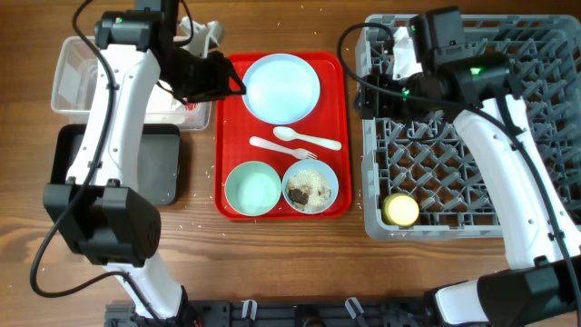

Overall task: Sort waste into correct bins and load items into the dishwasher rack
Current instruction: 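Grasp the bowl of rice scraps with the left gripper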

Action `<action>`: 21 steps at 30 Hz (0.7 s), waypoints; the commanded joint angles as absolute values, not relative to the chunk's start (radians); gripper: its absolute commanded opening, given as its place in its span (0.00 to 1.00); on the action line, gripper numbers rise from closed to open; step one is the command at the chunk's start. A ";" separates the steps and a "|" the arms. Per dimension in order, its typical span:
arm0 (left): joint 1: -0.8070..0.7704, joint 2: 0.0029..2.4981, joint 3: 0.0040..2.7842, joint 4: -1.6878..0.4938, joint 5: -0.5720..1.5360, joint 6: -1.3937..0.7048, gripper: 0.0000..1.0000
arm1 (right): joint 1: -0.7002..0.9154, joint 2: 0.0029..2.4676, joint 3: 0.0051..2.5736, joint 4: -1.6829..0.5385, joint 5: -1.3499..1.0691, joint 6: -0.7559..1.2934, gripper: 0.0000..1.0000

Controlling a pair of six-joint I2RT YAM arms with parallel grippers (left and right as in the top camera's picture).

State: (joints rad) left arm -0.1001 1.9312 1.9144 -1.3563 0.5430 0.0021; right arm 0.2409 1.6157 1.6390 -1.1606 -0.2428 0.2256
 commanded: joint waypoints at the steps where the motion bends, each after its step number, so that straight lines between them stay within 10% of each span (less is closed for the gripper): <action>1: -0.208 1.903 1.923 -1.376 0.472 -0.013 0.46 | 0.227 1.621 1.654 -1.129 -0.195 0.217 0.79; 21: -0.536 1.927 1.653 -1.234 0.173 -0.480 0.38 | 0.268 1.630 1.641 -1.121 -0.225 0.209 0.80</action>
